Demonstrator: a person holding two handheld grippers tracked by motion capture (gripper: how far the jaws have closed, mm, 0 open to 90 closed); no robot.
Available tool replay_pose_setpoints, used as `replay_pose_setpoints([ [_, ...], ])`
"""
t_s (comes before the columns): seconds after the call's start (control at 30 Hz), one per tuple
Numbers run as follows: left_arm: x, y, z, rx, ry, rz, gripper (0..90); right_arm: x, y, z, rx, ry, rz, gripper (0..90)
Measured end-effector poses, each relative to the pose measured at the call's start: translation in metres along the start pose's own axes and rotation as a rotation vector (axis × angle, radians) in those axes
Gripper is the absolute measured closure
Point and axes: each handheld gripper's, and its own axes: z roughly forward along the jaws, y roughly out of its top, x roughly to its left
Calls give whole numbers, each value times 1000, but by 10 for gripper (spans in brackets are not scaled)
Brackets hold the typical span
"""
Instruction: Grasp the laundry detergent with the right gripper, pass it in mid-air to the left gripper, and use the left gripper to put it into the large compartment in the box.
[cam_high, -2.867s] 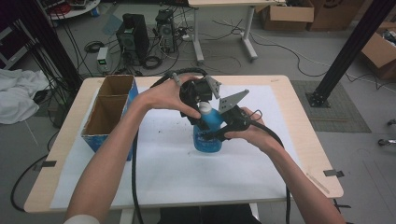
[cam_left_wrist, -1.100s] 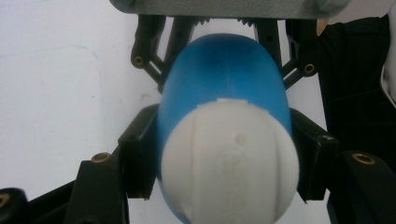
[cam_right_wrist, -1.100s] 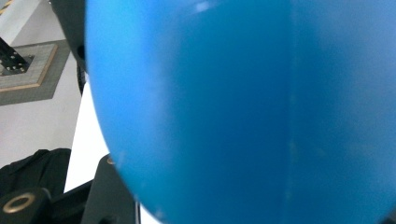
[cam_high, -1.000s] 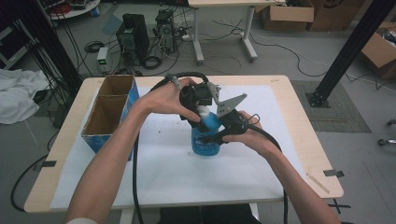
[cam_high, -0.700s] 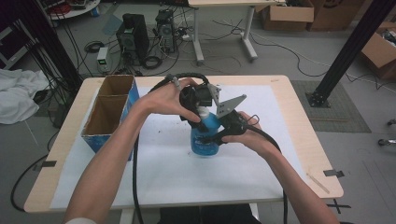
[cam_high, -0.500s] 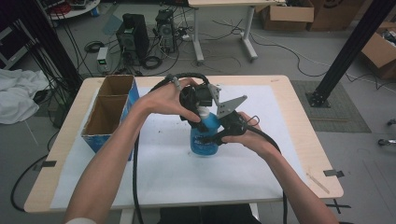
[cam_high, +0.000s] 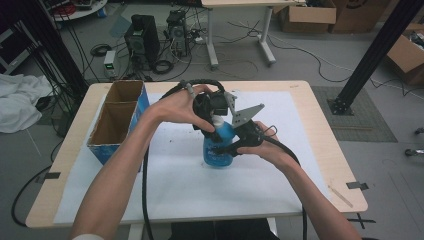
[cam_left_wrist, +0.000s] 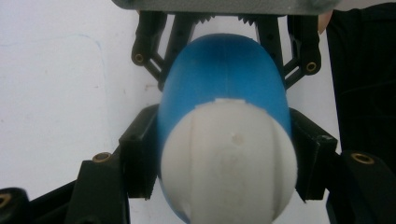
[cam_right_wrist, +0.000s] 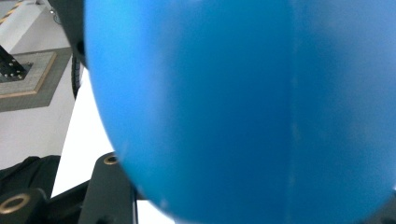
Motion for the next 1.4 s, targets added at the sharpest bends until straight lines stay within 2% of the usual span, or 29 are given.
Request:
replay_pose_setpoints([
  [0.27,0,-2,0,7,-5,-6,382,-1,-2,0,4,-8,13,367],
  [0.57,-1,-3,1,10,-9,-5,382,-1,-4,4,20,11,13,310],
  [0.87,-1,-3,0,9,-13,-3,382,0,-4,2,17,12,14,288],
  [1.03,-1,-4,1,24,-20,-7,382,-1,-5,-1,13,-6,29,252],
  [1.2,-1,-3,1,19,-20,-8,382,-1,-5,-2,16,2,38,236],
  [1.4,0,-4,-1,20,-22,-18,382,-1,-7,-4,29,5,49,164],
])
